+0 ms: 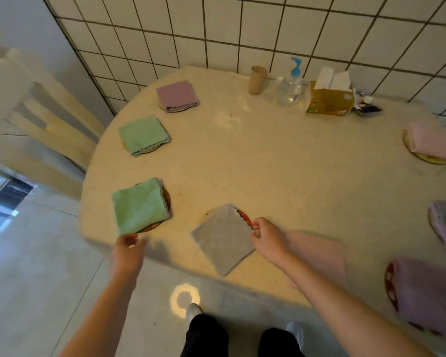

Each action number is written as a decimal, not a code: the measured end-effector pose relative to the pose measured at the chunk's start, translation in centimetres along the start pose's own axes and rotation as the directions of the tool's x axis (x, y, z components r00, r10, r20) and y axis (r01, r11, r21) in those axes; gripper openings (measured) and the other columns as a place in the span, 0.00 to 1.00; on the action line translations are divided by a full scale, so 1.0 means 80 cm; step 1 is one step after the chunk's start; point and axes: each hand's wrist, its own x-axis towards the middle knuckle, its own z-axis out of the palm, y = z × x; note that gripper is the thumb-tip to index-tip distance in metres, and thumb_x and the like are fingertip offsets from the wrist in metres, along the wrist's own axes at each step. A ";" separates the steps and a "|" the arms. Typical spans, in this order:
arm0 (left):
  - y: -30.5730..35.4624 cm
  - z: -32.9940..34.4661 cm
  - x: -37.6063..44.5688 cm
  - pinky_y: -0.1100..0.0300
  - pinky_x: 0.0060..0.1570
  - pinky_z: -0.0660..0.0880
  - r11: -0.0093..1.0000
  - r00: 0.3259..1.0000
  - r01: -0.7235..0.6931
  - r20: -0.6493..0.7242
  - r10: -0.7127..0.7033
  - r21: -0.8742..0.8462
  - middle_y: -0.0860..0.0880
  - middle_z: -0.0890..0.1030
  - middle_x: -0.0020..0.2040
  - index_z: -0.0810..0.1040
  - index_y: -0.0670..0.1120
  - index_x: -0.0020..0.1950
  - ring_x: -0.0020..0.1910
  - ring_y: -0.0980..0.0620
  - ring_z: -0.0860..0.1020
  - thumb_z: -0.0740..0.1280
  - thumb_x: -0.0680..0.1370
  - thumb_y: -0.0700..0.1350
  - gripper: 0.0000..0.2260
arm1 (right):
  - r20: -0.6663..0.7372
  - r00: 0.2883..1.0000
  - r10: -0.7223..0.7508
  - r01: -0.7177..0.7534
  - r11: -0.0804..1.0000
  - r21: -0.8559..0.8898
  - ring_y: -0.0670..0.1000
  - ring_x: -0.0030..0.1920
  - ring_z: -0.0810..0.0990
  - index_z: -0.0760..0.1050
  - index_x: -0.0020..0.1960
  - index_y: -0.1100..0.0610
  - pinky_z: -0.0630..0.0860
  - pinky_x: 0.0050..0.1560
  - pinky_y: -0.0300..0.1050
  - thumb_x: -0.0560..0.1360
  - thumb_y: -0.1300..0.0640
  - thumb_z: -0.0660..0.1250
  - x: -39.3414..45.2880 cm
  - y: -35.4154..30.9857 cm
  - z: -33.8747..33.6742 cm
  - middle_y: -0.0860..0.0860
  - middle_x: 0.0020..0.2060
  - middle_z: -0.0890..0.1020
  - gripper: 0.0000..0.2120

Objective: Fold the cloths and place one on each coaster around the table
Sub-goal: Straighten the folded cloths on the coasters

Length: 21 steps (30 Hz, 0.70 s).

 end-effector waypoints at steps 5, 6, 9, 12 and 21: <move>0.007 -0.046 0.067 0.50 0.53 0.70 0.995 0.992 0.056 -0.113 -0.047 0.079 0.43 0.77 0.59 0.72 0.41 0.65 0.58 0.38 0.74 0.69 0.75 0.45 0.20 | -0.054 0.993 0.101 -0.108 0.984 -0.140 0.55 0.51 0.78 0.73 0.58 0.56 0.75 0.48 0.48 0.73 0.49 0.65 0.016 -0.035 0.021 0.54 0.53 0.79 0.17; 0.009 -0.049 0.078 0.50 0.55 0.70 0.994 0.994 0.078 -0.086 -0.071 0.073 0.42 0.76 0.60 0.71 0.41 0.66 0.59 0.38 0.74 0.69 0.75 0.45 0.21 | -0.051 0.991 0.127 -0.134 0.979 -0.153 0.55 0.50 0.78 0.73 0.57 0.57 0.76 0.47 0.48 0.73 0.47 0.65 0.019 -0.041 0.021 0.54 0.52 0.79 0.18; 0.010 -0.044 0.098 0.47 0.58 0.73 0.990 0.991 0.133 -0.008 -0.132 0.038 0.40 0.77 0.59 0.73 0.41 0.65 0.57 0.38 0.75 0.70 0.74 0.47 0.22 | 0.031 0.976 0.217 -0.213 0.972 -0.100 0.55 0.49 0.78 0.72 0.57 0.59 0.75 0.45 0.47 0.73 0.44 0.66 0.029 -0.049 0.016 0.54 0.51 0.79 0.21; 0.014 -0.035 0.108 0.47 0.55 0.74 0.985 0.983 0.174 0.063 -0.174 -0.004 0.39 0.78 0.54 0.76 0.38 0.59 0.52 0.39 0.75 0.71 0.74 0.48 0.18 | 0.152 0.950 0.272 -0.277 0.961 0.016 0.53 0.52 0.78 0.71 0.58 0.58 0.72 0.44 0.45 0.72 0.42 0.67 0.038 -0.056 0.012 0.52 0.52 0.78 0.24; 0.041 -0.031 0.126 0.48 0.54 0.76 0.898 0.938 0.295 0.279 -0.207 -0.325 0.41 0.77 0.56 0.74 0.39 0.58 0.55 0.42 0.76 0.71 0.74 0.41 0.15 | 0.351 0.925 0.147 -0.300 0.849 0.436 0.49 0.48 0.82 0.76 0.58 0.54 0.79 0.51 0.47 0.74 0.56 0.67 0.038 -0.063 -0.005 0.49 0.50 0.82 0.12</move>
